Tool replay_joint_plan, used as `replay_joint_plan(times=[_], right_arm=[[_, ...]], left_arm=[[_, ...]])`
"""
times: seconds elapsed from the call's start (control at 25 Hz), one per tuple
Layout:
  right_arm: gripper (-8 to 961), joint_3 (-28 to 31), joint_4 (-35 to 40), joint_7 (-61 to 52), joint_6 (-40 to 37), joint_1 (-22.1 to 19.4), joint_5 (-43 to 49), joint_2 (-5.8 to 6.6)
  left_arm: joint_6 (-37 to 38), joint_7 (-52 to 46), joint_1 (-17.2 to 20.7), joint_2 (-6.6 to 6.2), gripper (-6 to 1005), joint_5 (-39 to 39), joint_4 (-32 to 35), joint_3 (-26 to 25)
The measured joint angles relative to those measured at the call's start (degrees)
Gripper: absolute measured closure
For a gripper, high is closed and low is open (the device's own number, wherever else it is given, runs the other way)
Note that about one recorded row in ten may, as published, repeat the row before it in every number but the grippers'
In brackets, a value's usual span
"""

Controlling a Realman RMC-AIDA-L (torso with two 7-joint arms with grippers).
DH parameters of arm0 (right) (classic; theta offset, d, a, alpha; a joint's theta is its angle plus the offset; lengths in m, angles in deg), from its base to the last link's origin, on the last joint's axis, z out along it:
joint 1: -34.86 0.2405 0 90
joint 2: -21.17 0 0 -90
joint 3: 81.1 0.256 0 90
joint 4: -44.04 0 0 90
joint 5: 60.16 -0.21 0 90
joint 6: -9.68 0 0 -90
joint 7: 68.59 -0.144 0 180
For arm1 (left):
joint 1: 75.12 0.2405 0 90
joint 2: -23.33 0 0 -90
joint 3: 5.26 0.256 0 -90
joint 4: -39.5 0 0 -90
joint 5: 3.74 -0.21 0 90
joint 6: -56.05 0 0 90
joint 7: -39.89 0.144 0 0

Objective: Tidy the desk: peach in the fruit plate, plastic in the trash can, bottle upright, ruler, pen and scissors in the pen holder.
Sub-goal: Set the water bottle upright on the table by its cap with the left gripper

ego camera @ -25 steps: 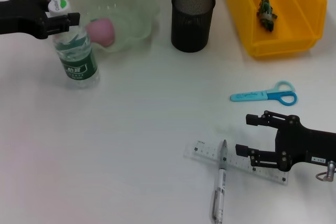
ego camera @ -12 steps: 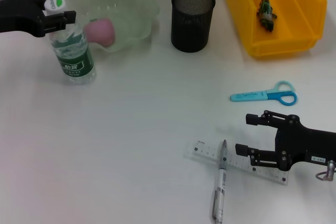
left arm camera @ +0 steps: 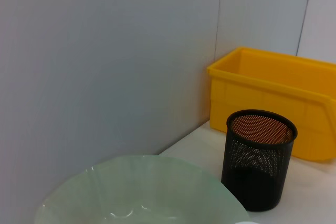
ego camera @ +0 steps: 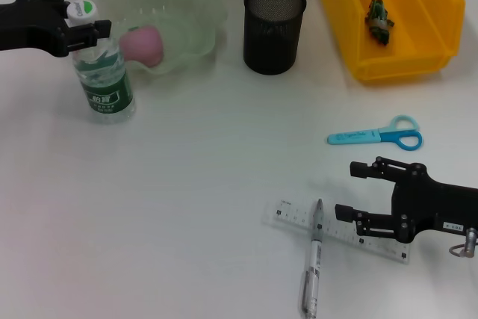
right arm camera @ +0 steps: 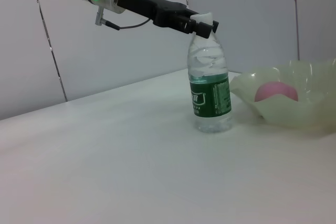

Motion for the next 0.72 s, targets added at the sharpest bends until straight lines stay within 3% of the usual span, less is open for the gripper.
replay_joint_plan(times=[0.72], right_arm=[[166,0.0,0.0,-0.1,0.0,-0.2,0.0,0.0]], left_arm=[[0.6,-0.1,0.3,0.04,555,0.1,0.6,-0.1]])
